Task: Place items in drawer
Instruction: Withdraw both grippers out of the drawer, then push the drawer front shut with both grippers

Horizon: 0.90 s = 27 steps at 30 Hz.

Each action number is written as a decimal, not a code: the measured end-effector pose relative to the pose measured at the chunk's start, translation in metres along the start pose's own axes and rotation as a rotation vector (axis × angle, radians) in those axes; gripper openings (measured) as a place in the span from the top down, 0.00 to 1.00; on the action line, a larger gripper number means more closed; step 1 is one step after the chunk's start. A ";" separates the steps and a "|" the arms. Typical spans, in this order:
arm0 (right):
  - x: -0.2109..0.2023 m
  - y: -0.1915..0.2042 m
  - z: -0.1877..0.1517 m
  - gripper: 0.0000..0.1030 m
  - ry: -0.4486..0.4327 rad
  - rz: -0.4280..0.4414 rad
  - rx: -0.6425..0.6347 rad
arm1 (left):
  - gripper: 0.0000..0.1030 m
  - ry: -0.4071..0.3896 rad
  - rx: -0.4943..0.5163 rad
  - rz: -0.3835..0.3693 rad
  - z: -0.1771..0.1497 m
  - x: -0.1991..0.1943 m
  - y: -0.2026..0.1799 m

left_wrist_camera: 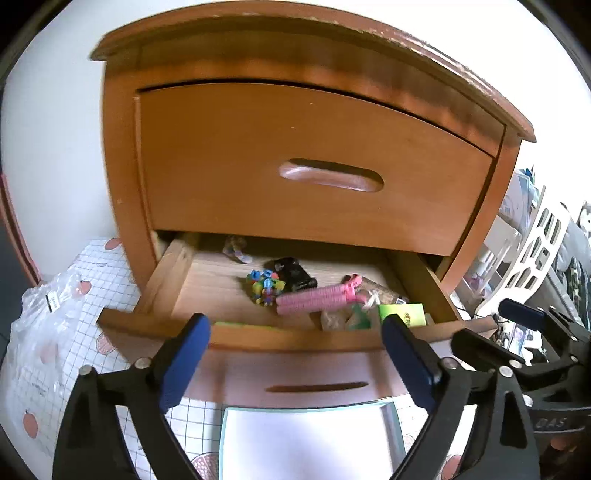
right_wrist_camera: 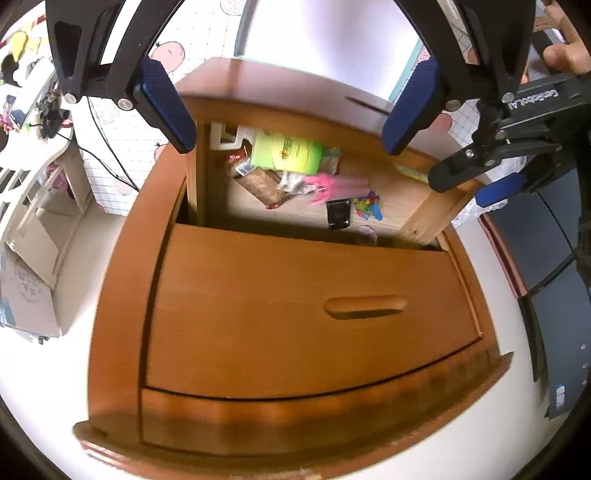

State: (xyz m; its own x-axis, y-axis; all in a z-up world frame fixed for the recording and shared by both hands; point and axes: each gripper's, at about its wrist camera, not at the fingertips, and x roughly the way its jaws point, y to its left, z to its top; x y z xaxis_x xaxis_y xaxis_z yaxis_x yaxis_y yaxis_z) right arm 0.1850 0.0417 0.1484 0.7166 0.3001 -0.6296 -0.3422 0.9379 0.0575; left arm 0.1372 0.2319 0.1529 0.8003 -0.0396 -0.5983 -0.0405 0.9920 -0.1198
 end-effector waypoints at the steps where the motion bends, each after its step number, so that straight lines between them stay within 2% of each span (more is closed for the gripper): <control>1: -0.005 0.002 -0.005 0.00 -0.010 -0.001 -0.003 | 0.02 -0.006 -0.008 0.009 -0.003 -0.001 0.002; 6: -0.011 0.011 -0.024 0.00 -0.014 -0.010 -0.017 | 0.00 -0.007 -0.049 0.041 -0.018 -0.002 0.013; 12: 0.005 0.010 -0.037 0.00 0.028 -0.019 0.008 | 0.00 0.008 -0.059 0.062 -0.026 0.009 0.022; 18: 0.017 0.003 -0.039 0.00 0.036 -0.022 0.060 | 0.00 0.003 -0.102 0.074 -0.029 0.016 0.030; 27: 0.032 0.000 -0.028 0.00 0.025 -0.018 0.104 | 0.00 0.023 -0.158 0.049 -0.029 0.044 0.038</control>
State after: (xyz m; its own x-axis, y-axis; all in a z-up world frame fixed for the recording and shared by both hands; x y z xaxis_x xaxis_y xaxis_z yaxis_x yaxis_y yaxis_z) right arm 0.1908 0.0462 0.1067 0.7063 0.2796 -0.6504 -0.2633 0.9565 0.1253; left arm 0.1538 0.2648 0.0993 0.7813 0.0039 -0.6241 -0.1745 0.9615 -0.2124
